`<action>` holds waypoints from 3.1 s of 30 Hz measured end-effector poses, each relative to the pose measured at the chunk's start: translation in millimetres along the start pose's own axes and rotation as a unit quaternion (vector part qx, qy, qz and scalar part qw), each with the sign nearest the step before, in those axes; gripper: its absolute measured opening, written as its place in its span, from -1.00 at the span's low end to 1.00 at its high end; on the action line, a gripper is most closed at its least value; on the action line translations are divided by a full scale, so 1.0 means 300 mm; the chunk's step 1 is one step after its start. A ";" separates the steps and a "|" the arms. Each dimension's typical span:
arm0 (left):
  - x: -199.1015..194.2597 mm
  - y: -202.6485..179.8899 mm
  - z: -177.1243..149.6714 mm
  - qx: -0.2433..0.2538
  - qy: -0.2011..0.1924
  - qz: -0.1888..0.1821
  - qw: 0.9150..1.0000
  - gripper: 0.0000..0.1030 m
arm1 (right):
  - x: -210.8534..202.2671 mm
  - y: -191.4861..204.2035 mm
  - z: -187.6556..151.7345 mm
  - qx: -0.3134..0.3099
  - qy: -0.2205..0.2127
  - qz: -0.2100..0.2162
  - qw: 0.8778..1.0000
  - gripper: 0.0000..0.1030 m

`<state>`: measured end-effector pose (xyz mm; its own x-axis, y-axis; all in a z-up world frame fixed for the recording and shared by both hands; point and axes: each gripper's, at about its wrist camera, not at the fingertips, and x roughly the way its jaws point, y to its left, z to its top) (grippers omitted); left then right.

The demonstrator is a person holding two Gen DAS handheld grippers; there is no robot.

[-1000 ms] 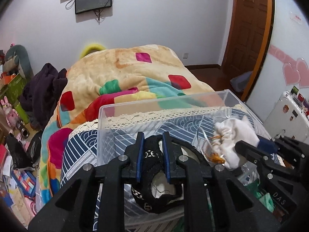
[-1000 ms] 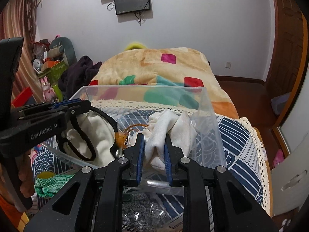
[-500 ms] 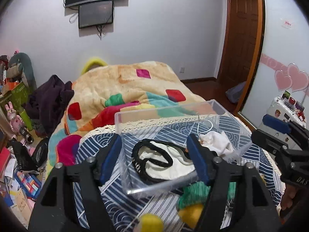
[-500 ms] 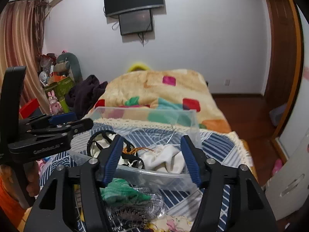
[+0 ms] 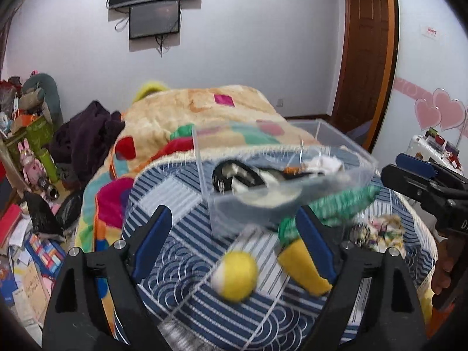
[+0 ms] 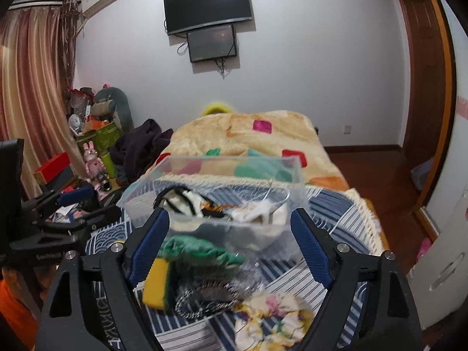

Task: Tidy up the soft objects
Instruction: 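Grasp the green knit sock with the right gripper while the left gripper reaches for the plush ball, then drop the sock into the box with the right gripper while the left gripper places the yellow-white ball in, then grasp the yellow sponge with the left gripper while the right gripper grasps the floral scarf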

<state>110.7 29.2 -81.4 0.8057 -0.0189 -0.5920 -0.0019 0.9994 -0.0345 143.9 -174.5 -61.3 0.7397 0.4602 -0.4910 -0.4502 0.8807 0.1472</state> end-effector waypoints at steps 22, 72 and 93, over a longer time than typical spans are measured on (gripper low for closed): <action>0.082 0.030 -0.160 -0.037 0.063 -0.043 0.996 -0.24 | 0.130 0.068 -0.116 -0.017 0.063 0.041 0.997 -0.40; 0.298 -0.070 0.184 0.003 0.043 -0.025 0.999 -0.24 | 0.158 -0.078 0.014 0.001 0.050 -0.041 0.998 -0.49; 0.090 -0.087 0.140 0.007 -0.012 -0.024 1.000 0.60 | 0.045 -0.028 0.016 -0.031 0.012 -0.053 0.998 0.47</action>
<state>157.3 3.8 -62.9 0.8184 -0.0666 -0.5708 0.0460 0.9977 -0.0504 160.0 -175.1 -64.9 0.7734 0.3608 -0.5211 -0.3998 0.9157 0.0407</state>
